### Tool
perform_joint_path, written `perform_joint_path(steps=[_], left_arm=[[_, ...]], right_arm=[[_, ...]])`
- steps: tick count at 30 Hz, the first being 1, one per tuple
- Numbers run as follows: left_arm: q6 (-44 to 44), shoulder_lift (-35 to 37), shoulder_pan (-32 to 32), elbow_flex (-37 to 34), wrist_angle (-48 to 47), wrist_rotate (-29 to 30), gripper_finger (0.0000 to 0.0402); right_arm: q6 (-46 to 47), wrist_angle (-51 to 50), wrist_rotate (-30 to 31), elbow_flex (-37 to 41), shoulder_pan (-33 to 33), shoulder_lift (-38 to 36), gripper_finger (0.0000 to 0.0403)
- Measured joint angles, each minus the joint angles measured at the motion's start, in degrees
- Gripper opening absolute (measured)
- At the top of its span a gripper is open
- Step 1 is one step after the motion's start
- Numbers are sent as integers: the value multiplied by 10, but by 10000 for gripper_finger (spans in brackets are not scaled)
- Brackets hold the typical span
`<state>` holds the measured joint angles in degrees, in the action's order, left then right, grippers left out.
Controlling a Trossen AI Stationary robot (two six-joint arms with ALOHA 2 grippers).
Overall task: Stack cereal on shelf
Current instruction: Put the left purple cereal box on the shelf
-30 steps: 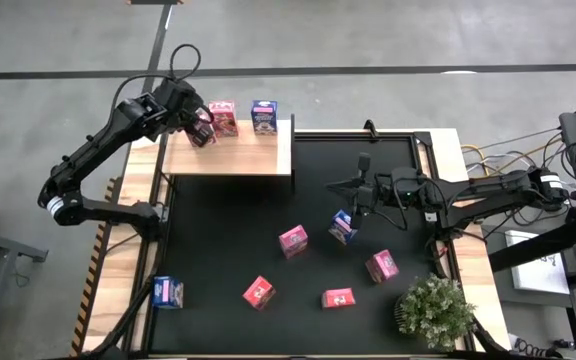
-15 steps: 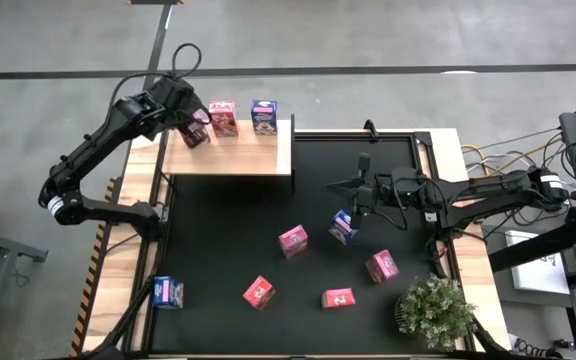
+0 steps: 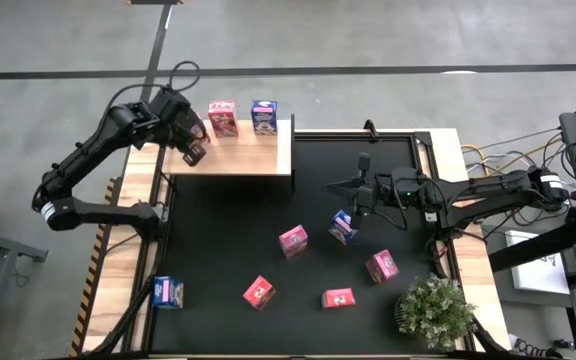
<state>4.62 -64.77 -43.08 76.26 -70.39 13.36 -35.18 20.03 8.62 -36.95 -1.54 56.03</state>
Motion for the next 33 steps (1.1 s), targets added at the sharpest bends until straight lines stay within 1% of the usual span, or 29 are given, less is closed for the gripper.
perform_joint_path(steps=[3, 5, 10, 16, 20, 22, 29, 33], left_arm=[[0, 6, 0, -40, 22, 83, 0], [2, 8, 0, -60, 37, 124, 0], [5, 7, 0, -89, 67, 175, 0], [5, 8, 0, -102, 78, 176, 0], [-17, 9, 0, -104, 78, 125, 0], [-25, 9, 0, -105, 85, 111, 0], [-37, 9, 0, -118, 143, 111, 0], [-37, 9, 0, -124, 155, 113, 0]], right_arm=[[0, 0, 0, 0, 0, 0, 9], [-1, 0, 0, 0, 0, 0, 9], [-4, 0, 0, 0, 0, 0, 9], [-4, 0, 0, 0, 0, 0, 9], [-4, 0, 0, 0, 0, 0, 9], [-4, 0, 0, 0, 0, 0, 9], [-4, 0, 2, 0, 0, 0, 9], [-4, 0, 4, 0, 0, 0, 9]])
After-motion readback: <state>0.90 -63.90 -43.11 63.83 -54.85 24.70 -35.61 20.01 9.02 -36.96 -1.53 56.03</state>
